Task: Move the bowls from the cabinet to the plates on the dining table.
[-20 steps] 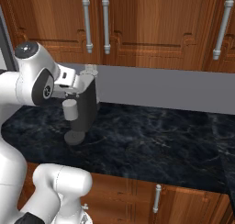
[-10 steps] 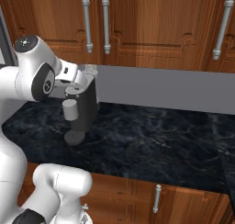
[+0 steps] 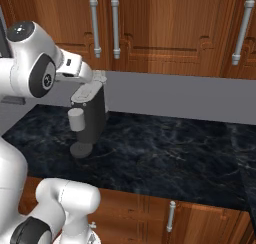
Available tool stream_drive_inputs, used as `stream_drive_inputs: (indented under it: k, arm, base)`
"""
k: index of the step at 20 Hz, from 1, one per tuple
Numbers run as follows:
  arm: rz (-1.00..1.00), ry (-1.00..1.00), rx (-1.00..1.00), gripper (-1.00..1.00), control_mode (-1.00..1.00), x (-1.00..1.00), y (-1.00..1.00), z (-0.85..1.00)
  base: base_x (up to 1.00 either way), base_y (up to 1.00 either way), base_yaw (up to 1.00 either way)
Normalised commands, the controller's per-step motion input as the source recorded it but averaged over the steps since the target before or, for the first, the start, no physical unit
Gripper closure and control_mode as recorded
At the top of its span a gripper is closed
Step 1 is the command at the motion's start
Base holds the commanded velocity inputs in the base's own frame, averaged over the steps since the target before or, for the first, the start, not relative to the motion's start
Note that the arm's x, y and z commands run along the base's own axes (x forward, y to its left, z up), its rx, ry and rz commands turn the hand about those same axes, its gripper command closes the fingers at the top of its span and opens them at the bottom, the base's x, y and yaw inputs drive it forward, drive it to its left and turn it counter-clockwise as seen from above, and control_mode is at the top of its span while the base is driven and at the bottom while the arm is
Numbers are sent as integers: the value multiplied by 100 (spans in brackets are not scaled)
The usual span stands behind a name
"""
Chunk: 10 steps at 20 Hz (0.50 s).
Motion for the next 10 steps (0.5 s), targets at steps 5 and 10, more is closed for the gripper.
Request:
stream_drive_inputs:
  k: [5, 10]
  arm:
    - [0, -10, 0, -100, -100, 1, 0, 26]
    - [1, -10, 0, -100, -100, 16, 0, 12]
  base:
    - [0, 0, 0]
    - [0, 0, 0]
